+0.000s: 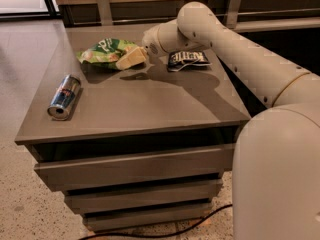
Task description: Move green rice chip bag near redbull can
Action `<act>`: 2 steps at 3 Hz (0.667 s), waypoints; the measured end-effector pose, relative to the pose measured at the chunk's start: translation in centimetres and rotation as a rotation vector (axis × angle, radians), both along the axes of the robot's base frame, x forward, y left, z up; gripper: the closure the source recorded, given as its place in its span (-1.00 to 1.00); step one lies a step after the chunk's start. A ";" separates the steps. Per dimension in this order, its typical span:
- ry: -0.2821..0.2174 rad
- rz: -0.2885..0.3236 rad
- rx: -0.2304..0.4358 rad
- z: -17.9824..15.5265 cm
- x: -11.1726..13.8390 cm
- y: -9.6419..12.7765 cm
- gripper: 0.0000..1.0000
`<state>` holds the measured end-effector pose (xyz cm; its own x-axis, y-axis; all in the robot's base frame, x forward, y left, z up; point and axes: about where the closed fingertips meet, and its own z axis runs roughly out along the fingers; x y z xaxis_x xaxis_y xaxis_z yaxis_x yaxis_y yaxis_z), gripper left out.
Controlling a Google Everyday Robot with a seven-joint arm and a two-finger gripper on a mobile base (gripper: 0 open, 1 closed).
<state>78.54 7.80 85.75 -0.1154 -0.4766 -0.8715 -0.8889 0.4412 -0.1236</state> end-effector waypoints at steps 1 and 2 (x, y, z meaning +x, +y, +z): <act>-0.004 -0.001 -0.001 0.3 0.1 -0.3 -1.00; -0.060 -0.053 -0.032 2.3 1.1 -3.0 -1.00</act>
Offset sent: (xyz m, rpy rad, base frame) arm 0.0255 -0.0741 0.0551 -0.0749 -0.1403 -0.1315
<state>79.67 4.77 88.01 -0.0896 -0.4992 -0.8618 -0.8549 0.4826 -0.1906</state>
